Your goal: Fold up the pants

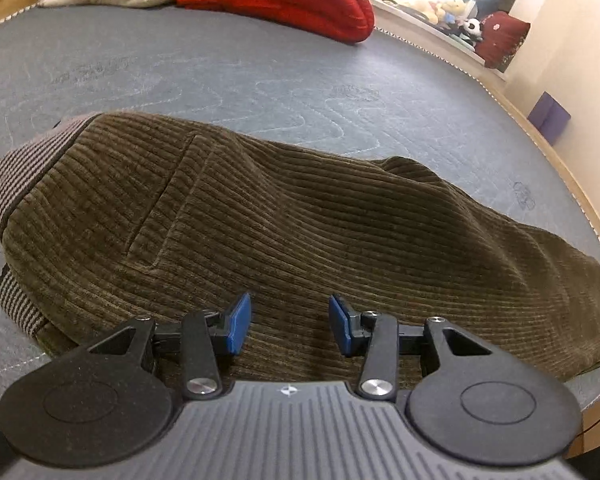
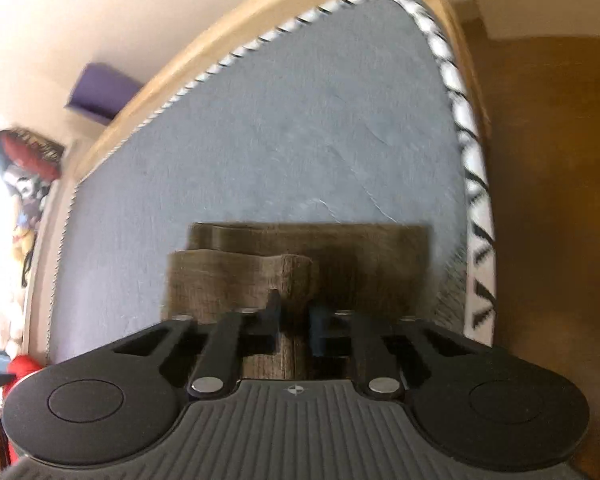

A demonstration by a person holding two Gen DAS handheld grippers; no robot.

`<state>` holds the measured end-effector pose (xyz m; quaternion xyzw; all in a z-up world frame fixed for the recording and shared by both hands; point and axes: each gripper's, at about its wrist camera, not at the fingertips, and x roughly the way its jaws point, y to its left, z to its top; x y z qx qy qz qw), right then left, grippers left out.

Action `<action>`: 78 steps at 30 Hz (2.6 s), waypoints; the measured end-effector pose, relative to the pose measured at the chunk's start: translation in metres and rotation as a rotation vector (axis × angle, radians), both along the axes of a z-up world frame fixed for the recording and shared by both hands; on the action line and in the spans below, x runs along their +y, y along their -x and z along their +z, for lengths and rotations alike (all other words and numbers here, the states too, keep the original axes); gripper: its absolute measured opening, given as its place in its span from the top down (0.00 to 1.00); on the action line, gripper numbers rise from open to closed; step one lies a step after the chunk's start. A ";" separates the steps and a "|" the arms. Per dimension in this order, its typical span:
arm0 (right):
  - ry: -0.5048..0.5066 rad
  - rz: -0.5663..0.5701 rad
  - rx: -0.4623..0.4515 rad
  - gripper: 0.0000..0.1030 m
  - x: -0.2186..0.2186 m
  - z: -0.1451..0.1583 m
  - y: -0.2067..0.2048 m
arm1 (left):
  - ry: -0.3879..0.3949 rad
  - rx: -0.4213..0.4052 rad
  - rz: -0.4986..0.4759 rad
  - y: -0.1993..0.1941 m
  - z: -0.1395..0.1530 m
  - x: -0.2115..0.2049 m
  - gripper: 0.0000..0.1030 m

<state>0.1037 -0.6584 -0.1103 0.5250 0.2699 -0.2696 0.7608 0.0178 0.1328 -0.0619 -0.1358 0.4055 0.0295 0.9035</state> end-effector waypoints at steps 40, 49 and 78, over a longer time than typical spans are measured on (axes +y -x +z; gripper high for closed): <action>0.158 0.350 0.099 0.65 0.071 -0.003 -0.158 | -0.176 0.037 -0.123 0.001 -0.012 -0.031 0.33; 0.402 0.418 0.237 0.99 0.092 -0.002 -0.189 | -0.182 0.025 -0.116 0.003 -0.013 -0.035 0.32; 0.432 0.343 0.041 0.65 0.052 0.056 -0.028 | -0.047 0.025 0.438 0.009 0.023 0.076 0.83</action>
